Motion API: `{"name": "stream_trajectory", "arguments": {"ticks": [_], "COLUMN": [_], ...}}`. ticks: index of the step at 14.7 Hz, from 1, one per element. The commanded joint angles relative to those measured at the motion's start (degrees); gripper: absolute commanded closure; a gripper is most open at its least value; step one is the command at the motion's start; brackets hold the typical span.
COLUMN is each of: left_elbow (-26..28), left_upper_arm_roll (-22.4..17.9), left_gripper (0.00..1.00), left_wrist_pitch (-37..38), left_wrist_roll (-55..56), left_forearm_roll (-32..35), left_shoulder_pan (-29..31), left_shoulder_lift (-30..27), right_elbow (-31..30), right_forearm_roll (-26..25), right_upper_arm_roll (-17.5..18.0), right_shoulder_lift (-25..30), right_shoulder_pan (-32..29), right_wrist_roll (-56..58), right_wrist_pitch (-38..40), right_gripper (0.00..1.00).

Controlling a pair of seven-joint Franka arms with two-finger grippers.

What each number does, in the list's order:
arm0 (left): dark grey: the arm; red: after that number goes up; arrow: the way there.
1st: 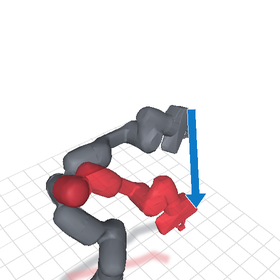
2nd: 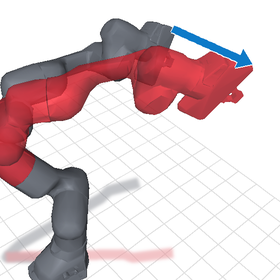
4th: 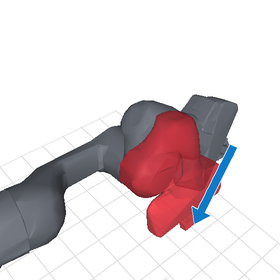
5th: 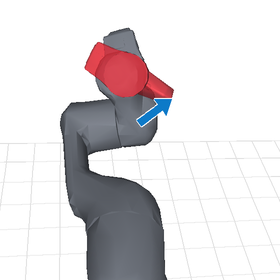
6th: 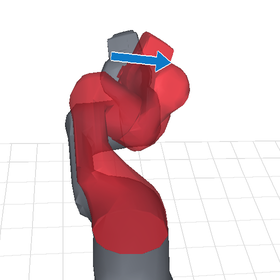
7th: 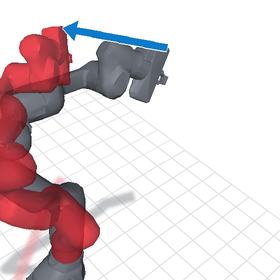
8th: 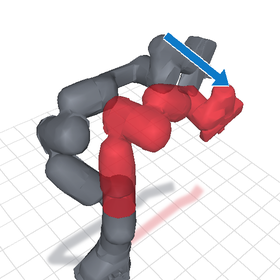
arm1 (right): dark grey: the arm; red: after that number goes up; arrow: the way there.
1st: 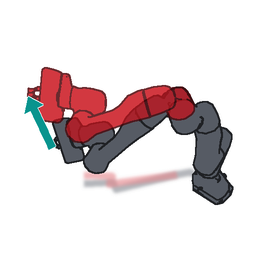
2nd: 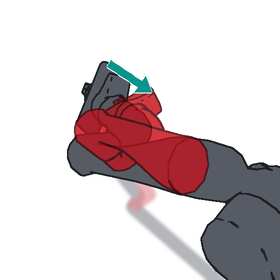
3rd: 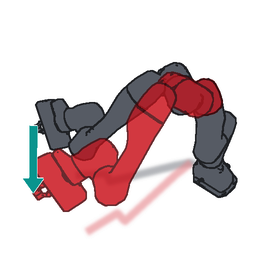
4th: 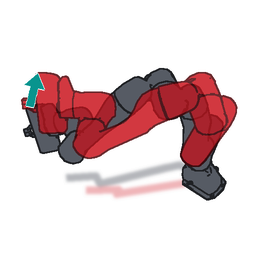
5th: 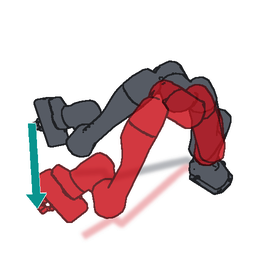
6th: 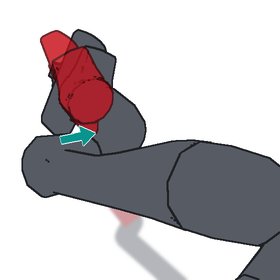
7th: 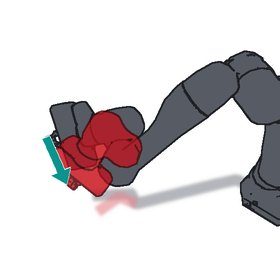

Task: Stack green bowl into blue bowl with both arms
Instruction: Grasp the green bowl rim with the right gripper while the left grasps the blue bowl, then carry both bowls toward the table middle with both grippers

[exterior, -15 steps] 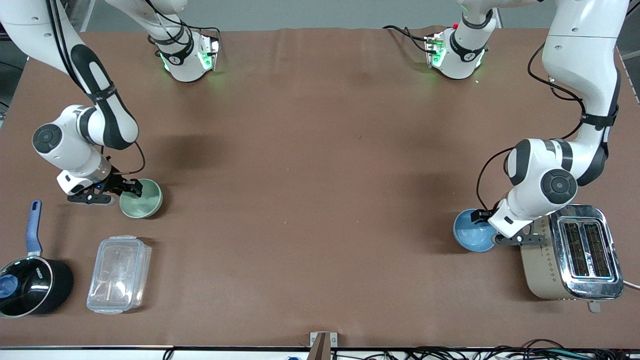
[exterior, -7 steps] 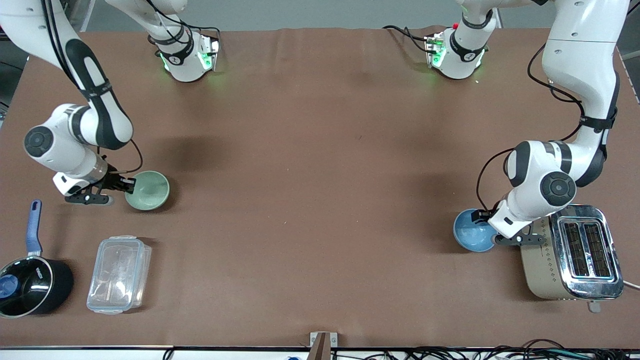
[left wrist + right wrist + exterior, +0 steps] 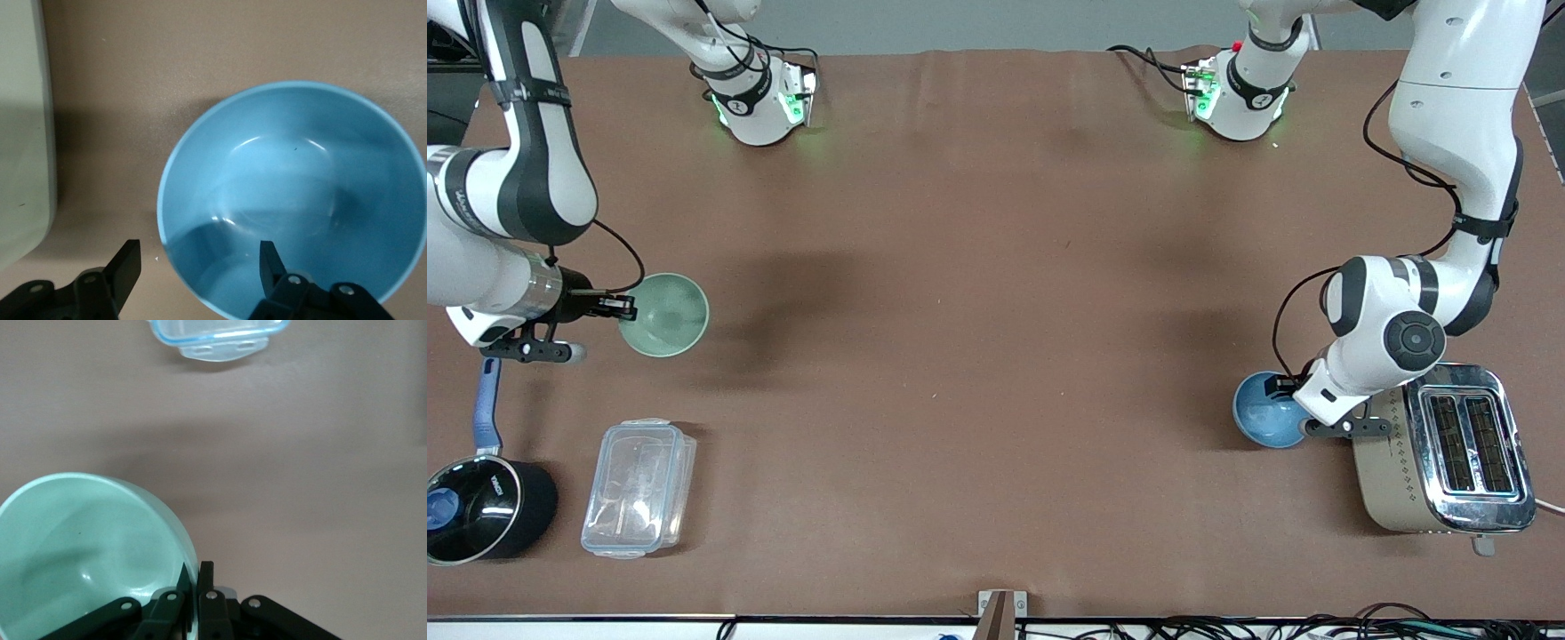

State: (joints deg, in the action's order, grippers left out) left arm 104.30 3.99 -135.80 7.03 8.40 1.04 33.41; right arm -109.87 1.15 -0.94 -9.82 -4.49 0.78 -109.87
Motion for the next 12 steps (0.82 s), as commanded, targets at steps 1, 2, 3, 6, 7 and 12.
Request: {"name": "stream_trajectory", "arguments": {"ticks": [1,2,3,6,7,12], "left_elbow": [0.37,0.29,0.29,0.29,0.11,-0.33], "left_upper_arm_roll": [-0.12,-0.04,-0.04,0.23,0.4,3.64], "left_gripper": [0.38,0.49,0.7,1.0,1.0,1.0], "left_wrist_pitch": [-0.96,-0.96,-0.96,-0.96,-0.79,5.17], "left_wrist_roll": [0.88,0.97,0.97,0.88,0.8,4.12], "left_forearm_roll": [1.54,1.54,1.54,1.62,1.62,1.45], "left_shoulder_pan": [0.01,-0.07,-0.16,-0.16,-0.34,-3.94], "left_shoulder_lift": [0.08,0.08,-0.01,-0.88,-1.41,-7.38], "right_elbow": [0.62,0.62,0.62,1.41,1.76,2.2], "right_forearm_roll": [1.13,1.92,2.63,2.81,2.81,3.07], "right_upper_arm_roll": [0.07,0.07,0.07,0.07,0.07,0.07], "right_shoulder_lift": [1.82,2.43,3.57,4.99,4.99,5.17], "right_shoulder_pan": [1.93,2.89,4.03,7.47,8.0,8.27], "right_wrist_roll": [-1.92,-2.7,-4.19,-8.76,-9.73,-10.18], "right_wrist_pitch": [1.41,1.5,1.5,1.94,2.72,3.17], "right_gripper": [1.0,1.0,1.0,1.0,1.0,1.0]}}
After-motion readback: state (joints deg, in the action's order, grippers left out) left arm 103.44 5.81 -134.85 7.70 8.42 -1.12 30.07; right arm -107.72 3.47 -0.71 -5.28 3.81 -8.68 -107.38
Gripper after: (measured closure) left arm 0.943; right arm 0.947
